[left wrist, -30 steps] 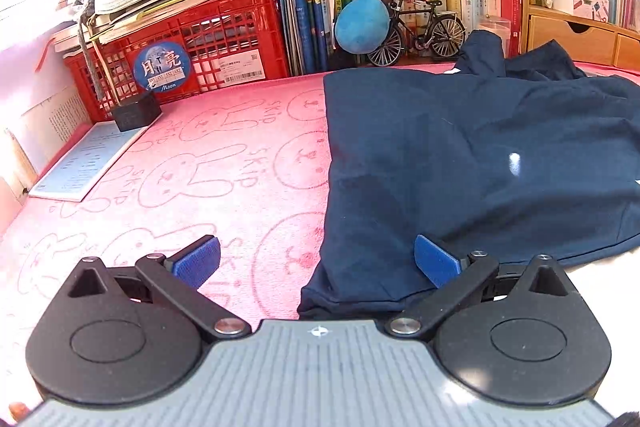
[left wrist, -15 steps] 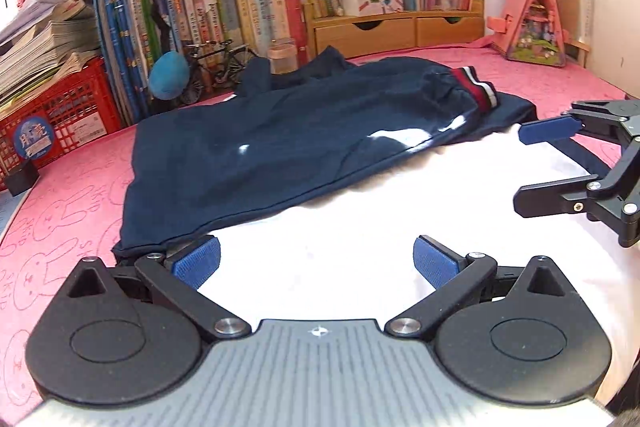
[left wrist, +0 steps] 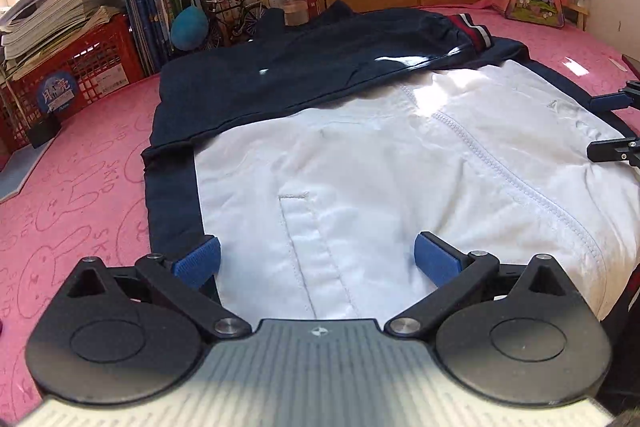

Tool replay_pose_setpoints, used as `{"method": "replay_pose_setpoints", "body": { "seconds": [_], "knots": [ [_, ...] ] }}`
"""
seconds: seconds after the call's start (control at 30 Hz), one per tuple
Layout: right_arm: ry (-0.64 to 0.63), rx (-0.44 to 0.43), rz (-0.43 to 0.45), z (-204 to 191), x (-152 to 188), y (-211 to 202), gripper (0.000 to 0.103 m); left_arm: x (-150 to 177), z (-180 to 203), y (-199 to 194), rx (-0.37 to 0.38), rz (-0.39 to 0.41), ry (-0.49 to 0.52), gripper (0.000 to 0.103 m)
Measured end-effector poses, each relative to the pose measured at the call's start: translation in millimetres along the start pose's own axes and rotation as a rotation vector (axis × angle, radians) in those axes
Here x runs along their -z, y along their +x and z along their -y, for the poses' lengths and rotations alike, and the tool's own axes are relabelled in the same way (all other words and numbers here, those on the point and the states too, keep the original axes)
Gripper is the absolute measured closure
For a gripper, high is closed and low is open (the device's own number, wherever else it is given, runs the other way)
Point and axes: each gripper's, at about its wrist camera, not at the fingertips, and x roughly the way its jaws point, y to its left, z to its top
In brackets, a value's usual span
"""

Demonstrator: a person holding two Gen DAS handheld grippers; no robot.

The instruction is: Fold clothes

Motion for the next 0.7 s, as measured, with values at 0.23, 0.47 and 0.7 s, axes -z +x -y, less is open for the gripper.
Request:
{"method": "replay_pose_setpoints", "body": {
  "seconds": [0.23, 0.47, 0.7],
  "knots": [
    [0.073, 0.056, -0.005, 6, 19, -29, 0.000, 6, 11, -19, -0.073, -0.128, -0.144, 0.000],
    [0.071, 0.028, 0.005, -20, 24, -38, 0.000, 19, 45, -33, -0.117, -0.091, -0.130, 0.000],
    [0.043, 0.034, 0.010, -41, 34, -50, 0.000, 37, 55, -45, -0.095, -0.079, -0.135, 0.000]
  ]
}}
